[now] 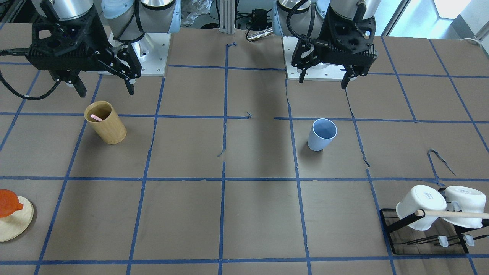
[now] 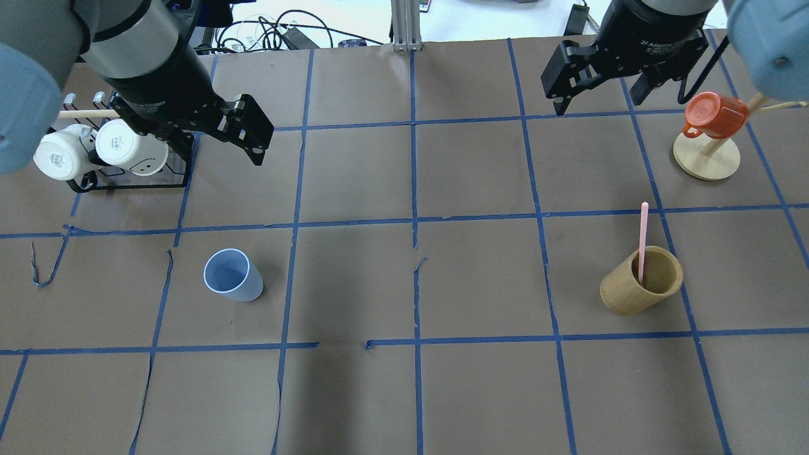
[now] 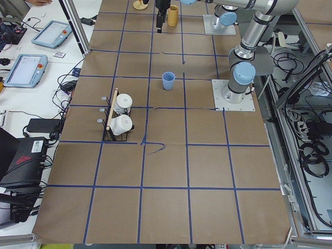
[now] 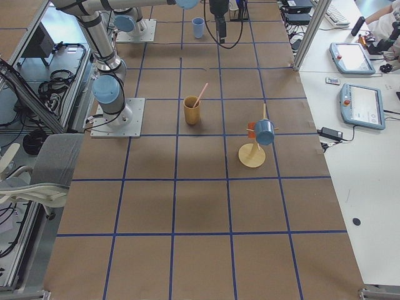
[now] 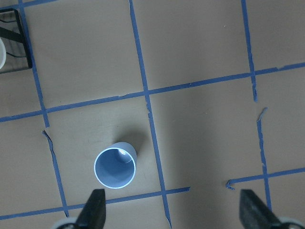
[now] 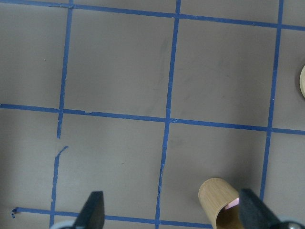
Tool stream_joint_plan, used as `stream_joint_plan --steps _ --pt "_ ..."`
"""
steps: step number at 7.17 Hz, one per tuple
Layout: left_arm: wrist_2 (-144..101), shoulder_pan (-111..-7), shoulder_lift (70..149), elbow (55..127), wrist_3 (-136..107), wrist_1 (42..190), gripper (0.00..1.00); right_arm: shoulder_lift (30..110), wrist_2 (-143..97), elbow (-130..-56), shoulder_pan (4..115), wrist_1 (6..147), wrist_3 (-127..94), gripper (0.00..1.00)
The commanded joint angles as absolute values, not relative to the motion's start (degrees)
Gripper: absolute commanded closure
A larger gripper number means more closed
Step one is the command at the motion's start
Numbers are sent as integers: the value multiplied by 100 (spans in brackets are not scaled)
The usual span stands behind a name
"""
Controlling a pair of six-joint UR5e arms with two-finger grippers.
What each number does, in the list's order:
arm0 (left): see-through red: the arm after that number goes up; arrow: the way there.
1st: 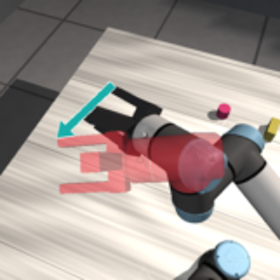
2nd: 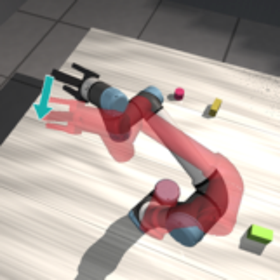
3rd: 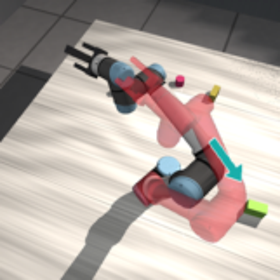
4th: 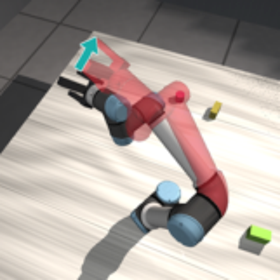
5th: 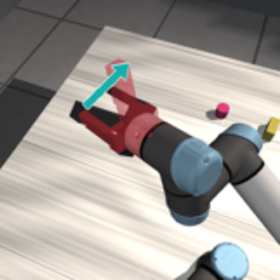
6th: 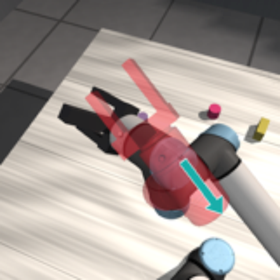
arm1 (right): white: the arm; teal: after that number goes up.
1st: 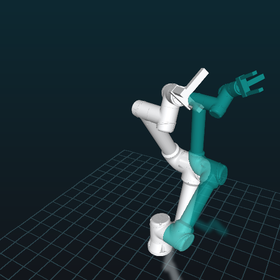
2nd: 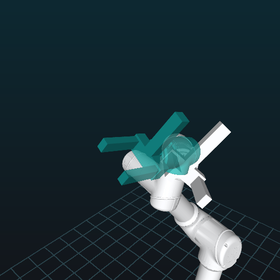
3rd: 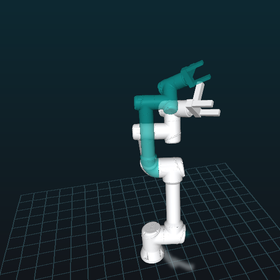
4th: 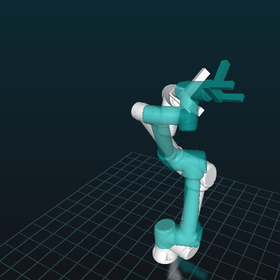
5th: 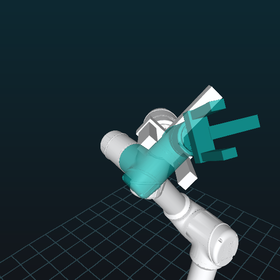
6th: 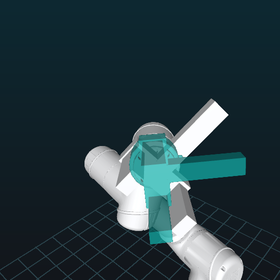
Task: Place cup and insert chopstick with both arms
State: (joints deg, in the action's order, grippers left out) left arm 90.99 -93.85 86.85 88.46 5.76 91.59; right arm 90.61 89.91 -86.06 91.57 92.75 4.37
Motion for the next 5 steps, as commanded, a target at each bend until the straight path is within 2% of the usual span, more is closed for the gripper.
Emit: stream_joint_plan --steps 1,5 --pt "9088 -9395 8692 8842 571 9158 0 9070 9000 -8674 9158 9272 474 0" --pt "9070 -9395 8692 8842 571 9167 0 9097 8991 -8745 9158 9273 492 0"
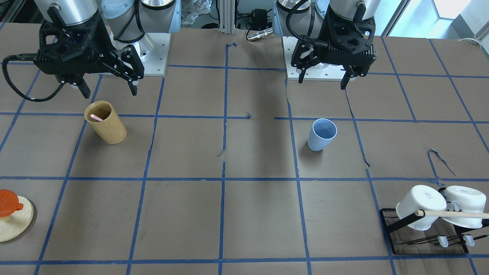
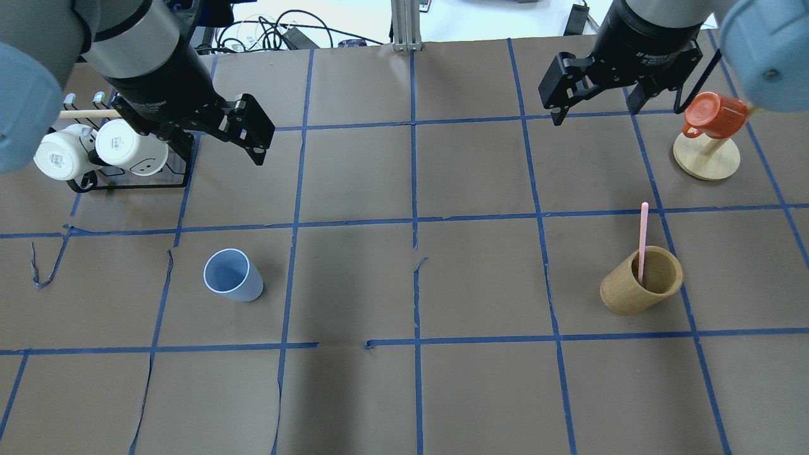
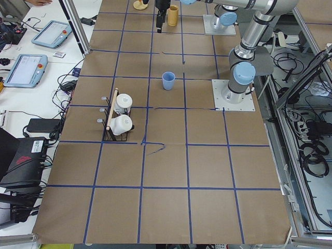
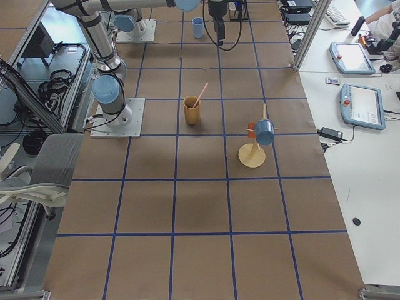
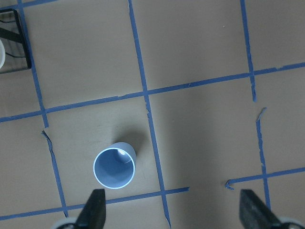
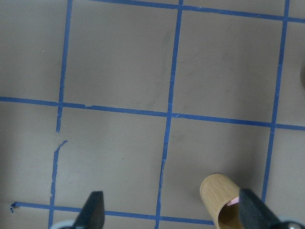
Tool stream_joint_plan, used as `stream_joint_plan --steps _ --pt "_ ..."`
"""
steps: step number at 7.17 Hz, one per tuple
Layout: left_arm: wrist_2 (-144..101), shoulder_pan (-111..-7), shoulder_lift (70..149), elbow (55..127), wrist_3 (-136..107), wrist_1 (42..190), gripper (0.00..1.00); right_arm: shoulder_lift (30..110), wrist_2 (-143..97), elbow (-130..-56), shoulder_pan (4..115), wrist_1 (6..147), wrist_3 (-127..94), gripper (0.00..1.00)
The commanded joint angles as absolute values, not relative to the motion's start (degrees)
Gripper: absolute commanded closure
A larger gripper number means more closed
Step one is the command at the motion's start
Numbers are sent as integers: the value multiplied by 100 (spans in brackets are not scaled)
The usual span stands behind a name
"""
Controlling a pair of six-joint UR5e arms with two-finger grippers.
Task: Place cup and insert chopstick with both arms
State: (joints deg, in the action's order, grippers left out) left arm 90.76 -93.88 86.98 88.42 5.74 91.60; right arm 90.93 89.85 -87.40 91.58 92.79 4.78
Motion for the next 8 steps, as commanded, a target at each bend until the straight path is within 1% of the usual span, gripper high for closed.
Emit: stream_joint_plan --steps 1,6,7,8 --pt "9070 -9396 8692 8842 571 9158 0 9097 8991 -8745 9150 9272 492 0" --pt "9044 -9387 8692 8868 571 9132 0 9105 9044 -8798 9132 9246 510 0" --pt "9044 -9413 8762 8929 545 8949 0 9105 9044 -8798 9132 9246 510 0" --pt "9035 -9404 8667 8947 554 8878 0 9105 9035 -8798 9132 9246 510 0"
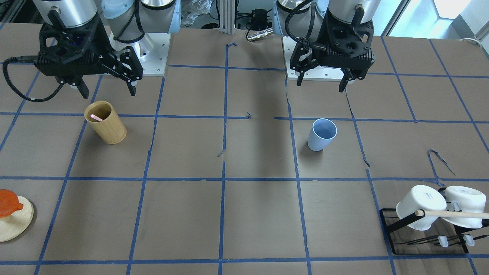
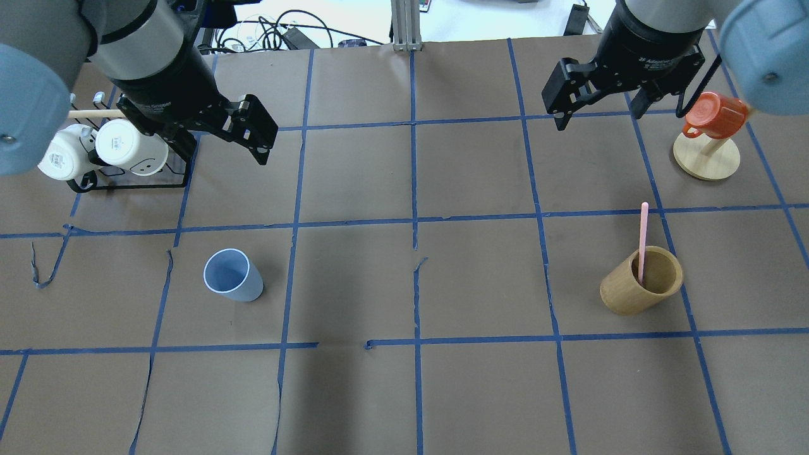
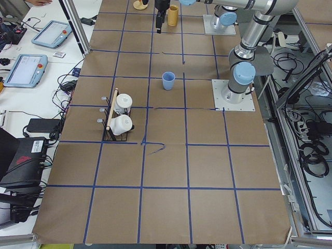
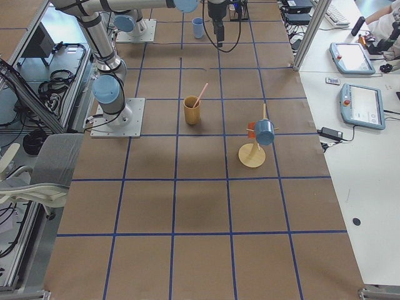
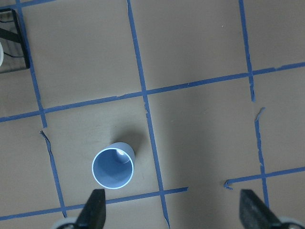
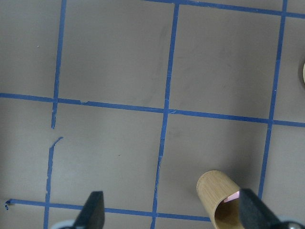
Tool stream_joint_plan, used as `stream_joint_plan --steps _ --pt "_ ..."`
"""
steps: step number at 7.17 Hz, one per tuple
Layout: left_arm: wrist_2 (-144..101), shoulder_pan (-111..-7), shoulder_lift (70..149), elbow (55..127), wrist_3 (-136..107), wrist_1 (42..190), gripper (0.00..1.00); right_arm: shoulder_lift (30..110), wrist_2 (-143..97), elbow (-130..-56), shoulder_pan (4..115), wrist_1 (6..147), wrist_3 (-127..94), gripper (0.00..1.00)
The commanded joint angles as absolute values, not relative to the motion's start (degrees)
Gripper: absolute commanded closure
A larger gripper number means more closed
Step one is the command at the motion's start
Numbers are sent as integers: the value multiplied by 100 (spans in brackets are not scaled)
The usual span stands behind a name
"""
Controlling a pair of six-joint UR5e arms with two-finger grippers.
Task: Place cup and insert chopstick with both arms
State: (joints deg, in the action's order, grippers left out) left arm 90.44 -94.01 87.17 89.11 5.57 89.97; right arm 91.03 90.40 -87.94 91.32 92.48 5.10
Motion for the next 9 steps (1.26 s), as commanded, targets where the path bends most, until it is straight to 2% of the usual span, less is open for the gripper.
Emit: stream_joint_plan --steps 1,3,6,8,9 --pt "9035 -9309 8710 9052 571 8903 0 9105 9035 -8798 9132 9246 510 0" --pt "9061 -9150 8771 9900 554 8746 0 9105 9035 -8798 9132 9229 501 0" --pt "9114 -8843 8990 11797 746 6512 0 9097 9044 -8807 9106 9229 527 0" --pt "9123 -8719 9219 12172 791 6021 9 9158 9515 -9008 9027 8993 519 0" --pt "9184 -8719 9324 12190 800 6012 18 9115 9545 -9035 8765 8983 588 0"
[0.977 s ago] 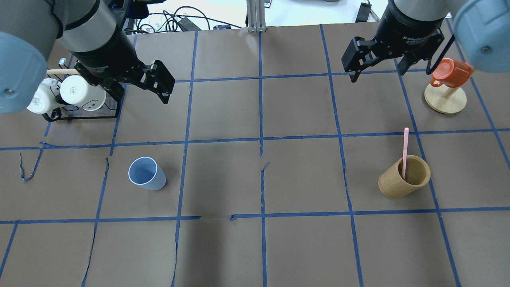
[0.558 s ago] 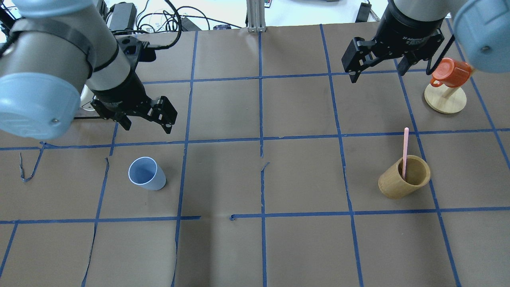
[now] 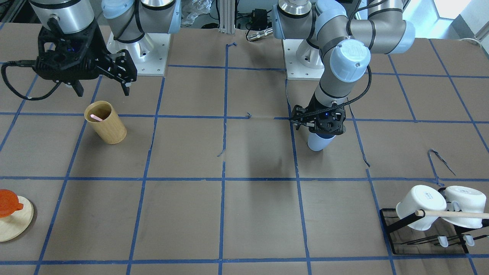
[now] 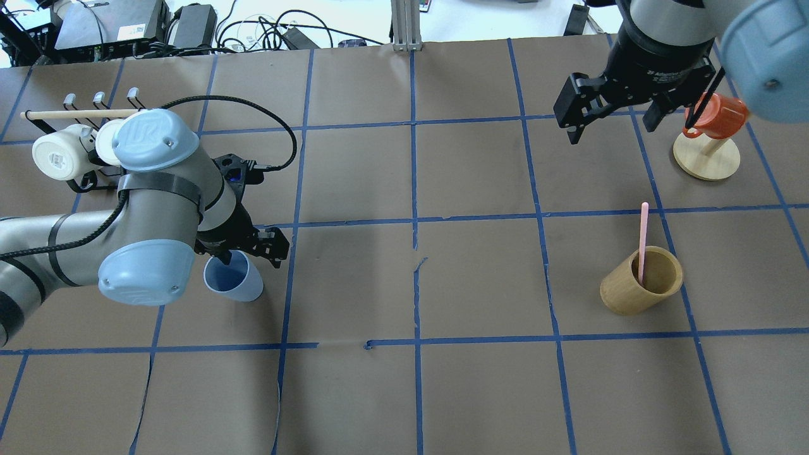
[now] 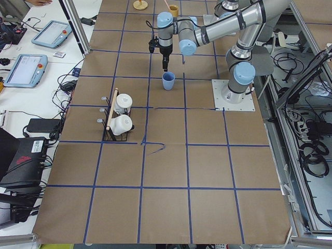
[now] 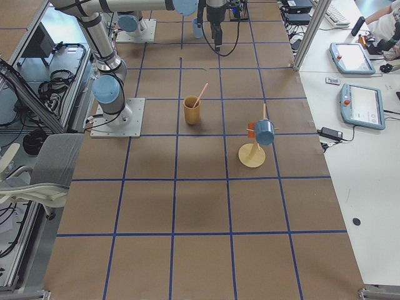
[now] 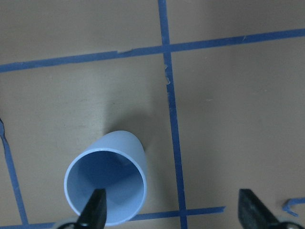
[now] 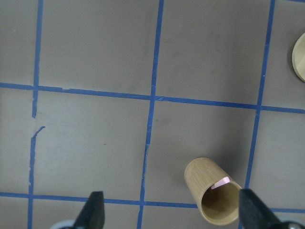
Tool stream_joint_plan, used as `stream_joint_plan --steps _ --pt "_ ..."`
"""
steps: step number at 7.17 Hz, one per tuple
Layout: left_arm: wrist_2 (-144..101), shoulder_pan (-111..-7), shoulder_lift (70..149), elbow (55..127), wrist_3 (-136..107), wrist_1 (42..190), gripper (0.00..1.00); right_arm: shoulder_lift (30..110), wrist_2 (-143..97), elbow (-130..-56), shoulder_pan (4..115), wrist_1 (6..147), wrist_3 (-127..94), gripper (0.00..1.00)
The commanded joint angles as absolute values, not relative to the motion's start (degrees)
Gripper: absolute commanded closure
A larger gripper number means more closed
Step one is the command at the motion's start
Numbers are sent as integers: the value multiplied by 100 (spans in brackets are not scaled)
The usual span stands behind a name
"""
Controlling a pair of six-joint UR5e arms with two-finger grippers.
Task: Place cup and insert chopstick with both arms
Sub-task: 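Lower left gripper onto the blue cup while right gripper descends to chopstick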
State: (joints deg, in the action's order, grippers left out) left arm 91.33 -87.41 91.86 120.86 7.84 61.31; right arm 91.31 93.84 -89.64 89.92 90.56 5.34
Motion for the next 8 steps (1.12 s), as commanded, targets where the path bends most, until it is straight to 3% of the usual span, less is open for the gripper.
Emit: stream_joint_plan --steps 1,2,3,6,8 --pt "9280 -8719 9430 12190 791 6012 44 9079 9475 -9209 8484 8791 1024 0" --pt "9281 -8719 9439 12182 756 6012 89 8957 9518 -9489 8421 8859 1107 0" --pt "9281 -8719 9439 12156 756 6012 100 8747 9579 -9684 8376 8946 1194 0" --pt "9264 -8719 9474 12024 136 5977 100 8316 10080 -9904 8350 9079 1362 0" --pt "8941 -8911 9658 11368 -1532 6011 100 8314 10317 -10395 8341 9131 1345 0"
